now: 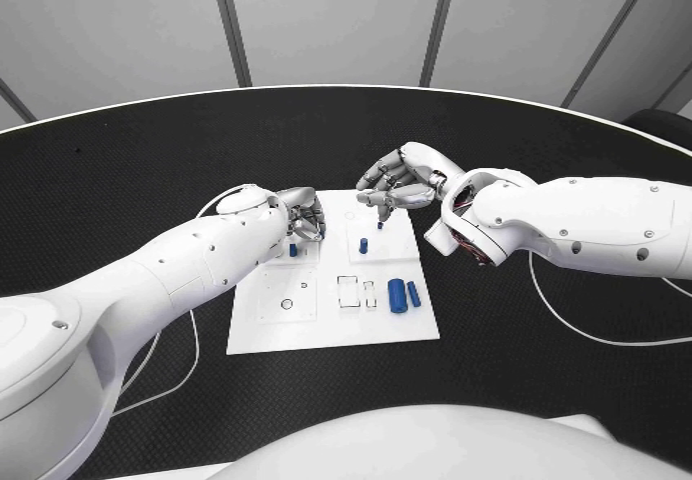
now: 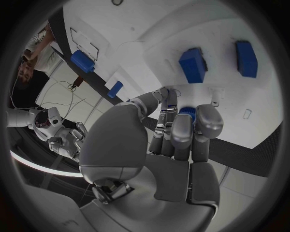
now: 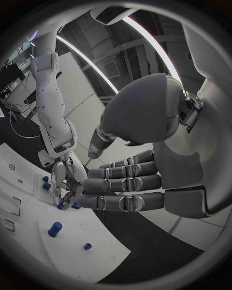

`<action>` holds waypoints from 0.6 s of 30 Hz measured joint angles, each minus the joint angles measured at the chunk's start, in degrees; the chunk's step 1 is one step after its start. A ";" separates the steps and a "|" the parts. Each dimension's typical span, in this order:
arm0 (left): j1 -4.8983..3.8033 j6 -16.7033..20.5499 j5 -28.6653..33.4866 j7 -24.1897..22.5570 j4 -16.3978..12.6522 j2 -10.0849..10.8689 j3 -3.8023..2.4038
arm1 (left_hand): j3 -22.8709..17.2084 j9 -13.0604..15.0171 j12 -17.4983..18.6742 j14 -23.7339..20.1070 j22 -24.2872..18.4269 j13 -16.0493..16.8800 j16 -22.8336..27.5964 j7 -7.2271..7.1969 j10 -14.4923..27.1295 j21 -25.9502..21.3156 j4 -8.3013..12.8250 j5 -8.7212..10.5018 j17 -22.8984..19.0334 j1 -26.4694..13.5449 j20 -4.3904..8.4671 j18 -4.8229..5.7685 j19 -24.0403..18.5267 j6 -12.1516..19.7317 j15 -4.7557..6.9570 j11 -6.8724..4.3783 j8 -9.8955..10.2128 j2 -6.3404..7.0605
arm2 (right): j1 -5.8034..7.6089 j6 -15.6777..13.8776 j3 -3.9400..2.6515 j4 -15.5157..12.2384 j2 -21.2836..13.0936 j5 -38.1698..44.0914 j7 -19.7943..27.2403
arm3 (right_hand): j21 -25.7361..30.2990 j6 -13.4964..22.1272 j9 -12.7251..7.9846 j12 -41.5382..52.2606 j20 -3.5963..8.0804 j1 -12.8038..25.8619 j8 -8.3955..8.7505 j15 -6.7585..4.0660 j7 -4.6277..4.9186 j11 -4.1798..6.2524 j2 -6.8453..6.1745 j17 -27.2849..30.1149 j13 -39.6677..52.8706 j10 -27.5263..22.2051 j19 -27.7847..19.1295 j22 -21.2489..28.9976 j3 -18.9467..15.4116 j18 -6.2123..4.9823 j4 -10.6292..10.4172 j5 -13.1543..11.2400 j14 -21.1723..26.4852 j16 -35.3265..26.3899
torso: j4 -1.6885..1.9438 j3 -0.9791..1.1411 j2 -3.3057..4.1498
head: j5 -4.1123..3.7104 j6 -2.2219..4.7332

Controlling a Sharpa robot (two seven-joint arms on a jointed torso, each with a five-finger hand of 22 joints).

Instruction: Assemble the parts on the task board

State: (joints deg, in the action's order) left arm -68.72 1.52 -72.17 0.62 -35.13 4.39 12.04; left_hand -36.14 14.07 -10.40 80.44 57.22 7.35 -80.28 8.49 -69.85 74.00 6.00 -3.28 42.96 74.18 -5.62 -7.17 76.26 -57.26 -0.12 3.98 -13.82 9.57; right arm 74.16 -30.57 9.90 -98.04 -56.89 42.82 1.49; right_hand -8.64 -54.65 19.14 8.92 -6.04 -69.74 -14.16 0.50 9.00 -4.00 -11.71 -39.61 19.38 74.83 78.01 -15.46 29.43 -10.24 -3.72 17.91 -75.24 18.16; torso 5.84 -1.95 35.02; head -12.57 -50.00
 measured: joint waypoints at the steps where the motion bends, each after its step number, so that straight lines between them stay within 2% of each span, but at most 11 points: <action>1: 0.00 0.15 0.00 -0.15 -0.01 0.02 0.00 | -0.02 0.02 0.02 0.00 0.06 0.14 0.00 0.01 0.00 0.03 -0.02 0.00 0.00 -0.02 0.00 0.00 0.00 -0.01 0.00 0.00 0.00 -0.02 | 0.00 0.01 0.00 0.01 0.00 0.00 -0.01 | 0.00 0.00 0.00 0.00 0.00 0.00 0.00 0.00 0.00 0.00 0.00 0.00 0.00 0.00 0.00 0.00 0.00 0.00 0.00 0.00 0.00 0.00 | 0.01 0.00 -0.01 | 0.03 0.00; 2: 0.01 0.31 0.02 -0.31 -0.03 0.03 0.00 | -0.16 0.02 0.03 0.00 0.19 0.20 0.00 0.01 -0.01 0.21 -0.16 0.00 0.00 -0.17 0.00 0.00 0.00 -0.01 0.00 0.00 0.00 -0.54 | 0.00 0.02 0.00 0.02 0.00 0.00 -0.01 | 0.00 0.00 0.00 0.00 0.00 0.00 0.00 0.00 0.00 0.00 0.00 0.00 0.00 0.00 0.00 0.00 0.00 0.00 0.00 0.00 0.00 0.00 | 0.02 0.00 -0.02 | 0.04 0.00; 7: 0.02 1.28 0.82 -1.07 -0.27 0.14 0.00 | 0.02 0.17 0.37 0.22 0.57 0.03 0.00 -0.10 -0.20 0.39 -0.64 0.00 0.06 -0.57 0.30 0.00 0.30 -0.30 0.22 -0.22 -0.17 -1.10 | 0.00 0.04 0.00 0.09 0.06 0.00 -0.01 | 0.00 0.00 0.00 0.00 0.00 0.00 0.00 0.00 0.00 0.00 0.00 0.01 0.00 0.00 0.00 0.00 0.00 0.00 0.00 0.00 0.00 0.00 | 0.07 -0.03 -0.03 | 0.13 0.00; 18: 0.06 1.98 1.58 -1.27 -0.04 0.20 0.00 | 0.17 0.30 0.02 0.01 0.73 0.38 0.00 -0.33 -0.27 0.40 -0.80 0.00 -0.60 -0.56 0.30 0.00 0.30 -0.75 0.42 -0.32 -0.22 -1.09 | 0.00 0.06 0.00 0.20 0.19 0.00 0.00 | 0.00 0.00 -0.01 0.00 0.00 0.00 0.00 0.00 0.00 0.00 0.00 0.01 -0.01 0.00 0.00 0.05 0.00 0.00 0.00 0.00 0.00 0.00 | 0.04 -0.04 -0.04 | 0.35 0.00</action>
State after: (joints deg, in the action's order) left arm -68.66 3.50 -70.59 -0.66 -35.17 4.58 12.04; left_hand -35.97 14.37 -10.38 80.46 57.96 7.73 -80.28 8.16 -70.12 74.40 5.19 -3.28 42.36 73.61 -5.32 -7.17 76.56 -58.01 0.30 3.66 -14.04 8.48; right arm 74.16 -30.51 9.90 -97.83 -56.70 42.82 1.50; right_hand -8.64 -54.65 19.14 8.92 -6.04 -69.74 -14.16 0.50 9.00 -4.00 -11.71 -39.60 19.37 74.83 78.01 -15.41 29.43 -10.24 -3.72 17.91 -75.24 18.16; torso 5.88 -1.99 34.97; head -12.22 -50.00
